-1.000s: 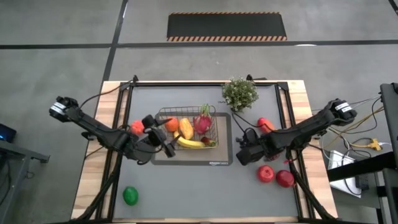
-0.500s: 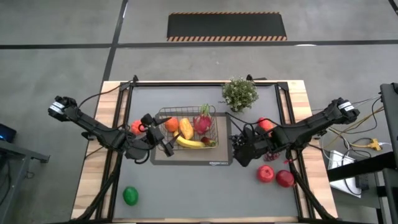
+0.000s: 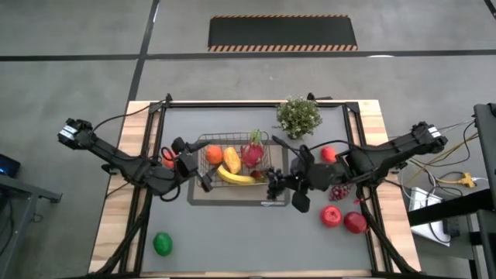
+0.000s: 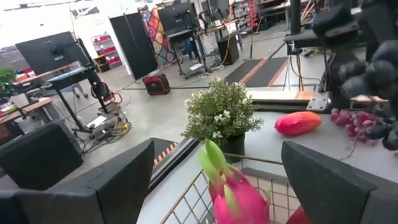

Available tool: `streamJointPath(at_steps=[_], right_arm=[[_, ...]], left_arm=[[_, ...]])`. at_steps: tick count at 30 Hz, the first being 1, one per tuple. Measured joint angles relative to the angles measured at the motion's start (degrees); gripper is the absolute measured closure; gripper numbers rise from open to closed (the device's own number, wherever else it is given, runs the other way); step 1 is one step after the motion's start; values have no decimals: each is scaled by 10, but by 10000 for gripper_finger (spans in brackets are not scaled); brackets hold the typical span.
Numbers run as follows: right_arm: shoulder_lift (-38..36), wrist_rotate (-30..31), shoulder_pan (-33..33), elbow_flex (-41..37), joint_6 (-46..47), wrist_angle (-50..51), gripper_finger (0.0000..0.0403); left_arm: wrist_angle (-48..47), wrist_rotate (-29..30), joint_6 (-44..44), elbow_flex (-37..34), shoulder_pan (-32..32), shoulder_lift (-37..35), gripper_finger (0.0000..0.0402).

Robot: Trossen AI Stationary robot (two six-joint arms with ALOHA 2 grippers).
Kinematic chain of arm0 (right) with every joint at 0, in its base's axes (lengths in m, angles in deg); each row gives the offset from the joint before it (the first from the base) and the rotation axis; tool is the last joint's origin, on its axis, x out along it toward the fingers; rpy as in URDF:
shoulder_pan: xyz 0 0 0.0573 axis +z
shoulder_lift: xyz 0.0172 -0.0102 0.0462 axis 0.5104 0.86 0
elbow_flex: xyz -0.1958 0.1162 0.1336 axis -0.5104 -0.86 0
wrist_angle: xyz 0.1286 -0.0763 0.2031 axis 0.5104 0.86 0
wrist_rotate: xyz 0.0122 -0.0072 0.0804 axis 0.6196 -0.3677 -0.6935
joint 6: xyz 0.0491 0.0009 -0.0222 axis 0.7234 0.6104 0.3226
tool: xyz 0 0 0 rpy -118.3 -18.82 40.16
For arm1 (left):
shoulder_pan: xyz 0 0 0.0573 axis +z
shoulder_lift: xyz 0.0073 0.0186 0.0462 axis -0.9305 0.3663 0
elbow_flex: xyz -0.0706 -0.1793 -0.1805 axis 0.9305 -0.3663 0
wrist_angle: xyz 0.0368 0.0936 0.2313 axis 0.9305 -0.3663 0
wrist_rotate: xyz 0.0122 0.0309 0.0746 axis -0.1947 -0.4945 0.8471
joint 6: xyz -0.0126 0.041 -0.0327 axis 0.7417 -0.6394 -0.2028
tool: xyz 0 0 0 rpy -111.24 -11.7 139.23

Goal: Build produce basket
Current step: Put the grapes into the wire basket

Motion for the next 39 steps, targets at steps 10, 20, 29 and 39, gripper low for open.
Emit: streamJointPath(at_steps=[10,20,29,39], right_arm=[[23,87,-49,0,-89,-114,372],[99,88,-126,0,-152,-223,372],[180,84,-183,7,-190,-272,372],[278,83,-200,69,-234,-282,372]], left_arm=[[57,-9,-44,2,-52,-6,70],[80,-9,-75,2,-88,-6,70],[81,-9,-80,2,-96,-6,70],[80,-9,-81,1,-96,-5,70]])
